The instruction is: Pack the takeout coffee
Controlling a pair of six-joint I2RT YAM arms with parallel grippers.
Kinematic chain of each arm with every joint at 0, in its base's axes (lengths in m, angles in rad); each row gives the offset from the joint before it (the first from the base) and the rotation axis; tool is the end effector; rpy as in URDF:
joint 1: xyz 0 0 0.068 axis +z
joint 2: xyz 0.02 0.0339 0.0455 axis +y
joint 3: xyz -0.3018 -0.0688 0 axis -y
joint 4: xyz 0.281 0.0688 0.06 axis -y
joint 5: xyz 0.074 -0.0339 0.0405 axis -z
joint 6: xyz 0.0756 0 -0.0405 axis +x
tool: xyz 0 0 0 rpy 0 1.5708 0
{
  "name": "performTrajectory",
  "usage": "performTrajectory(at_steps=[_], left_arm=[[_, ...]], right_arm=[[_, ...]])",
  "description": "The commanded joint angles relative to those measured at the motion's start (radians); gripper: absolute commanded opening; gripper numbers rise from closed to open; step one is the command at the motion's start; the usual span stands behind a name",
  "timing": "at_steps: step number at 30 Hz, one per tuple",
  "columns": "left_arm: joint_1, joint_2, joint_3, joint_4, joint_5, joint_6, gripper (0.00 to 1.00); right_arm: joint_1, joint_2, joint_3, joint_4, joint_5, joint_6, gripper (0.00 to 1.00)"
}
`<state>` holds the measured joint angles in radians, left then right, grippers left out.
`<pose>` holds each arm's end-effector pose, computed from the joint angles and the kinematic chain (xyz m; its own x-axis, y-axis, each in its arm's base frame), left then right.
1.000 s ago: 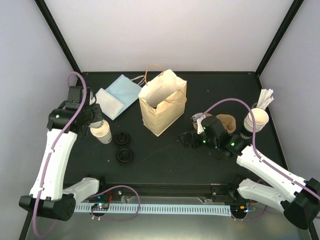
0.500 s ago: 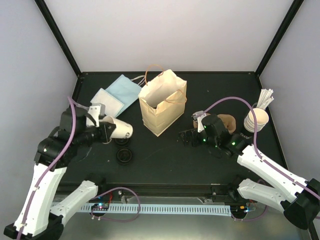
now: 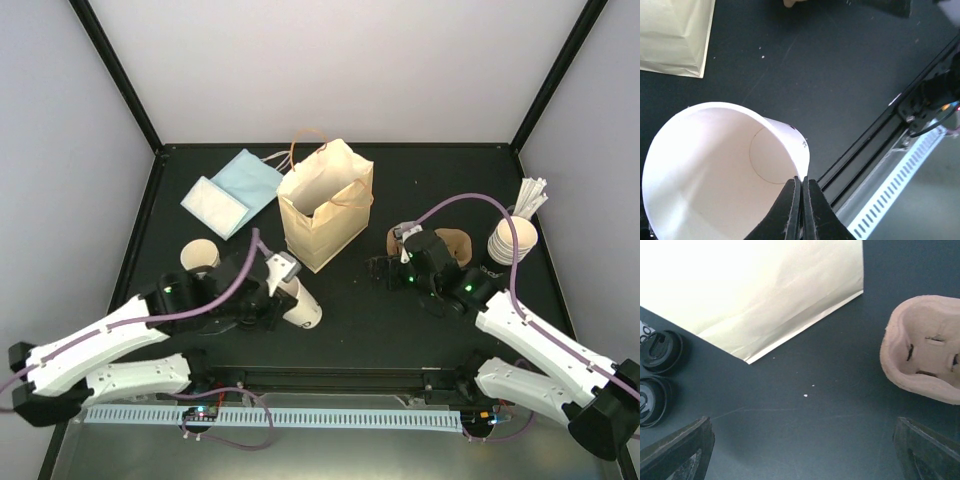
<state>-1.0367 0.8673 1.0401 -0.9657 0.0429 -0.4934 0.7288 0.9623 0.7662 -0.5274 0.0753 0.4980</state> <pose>0.0971 -0.1705 0.3445 -0.7339 0.3114 -0.6036 0.5991 0.7155 -0.3593 0.1879 0.1601 0.2663 -0.7310 -0.0141 -0.6822 -0.3106 0.8971 0.3143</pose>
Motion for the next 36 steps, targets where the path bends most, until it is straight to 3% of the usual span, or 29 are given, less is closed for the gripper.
performTrajectory(at_steps=[1,9,24,36], left_arm=[[-0.125,0.096,0.035,0.051,-0.208,0.014,0.02],[-0.211,0.251,0.021,0.141,-0.312,0.064,0.02],[-0.258,0.558,0.122,0.099,-0.477,0.085,0.01],[-0.258,0.621,0.127,0.130,-0.458,0.065,0.07]], right_arm=[[-0.003,-0.034,-0.008,-0.038,0.094,0.047,1.00],[-0.003,-0.063,-0.016,-0.096,0.204,0.086,1.00],[-0.004,-0.066,-0.047,-0.089,0.168,0.099,1.00],[-0.003,-0.049,-0.041,-0.082,0.153,0.090,1.00]])
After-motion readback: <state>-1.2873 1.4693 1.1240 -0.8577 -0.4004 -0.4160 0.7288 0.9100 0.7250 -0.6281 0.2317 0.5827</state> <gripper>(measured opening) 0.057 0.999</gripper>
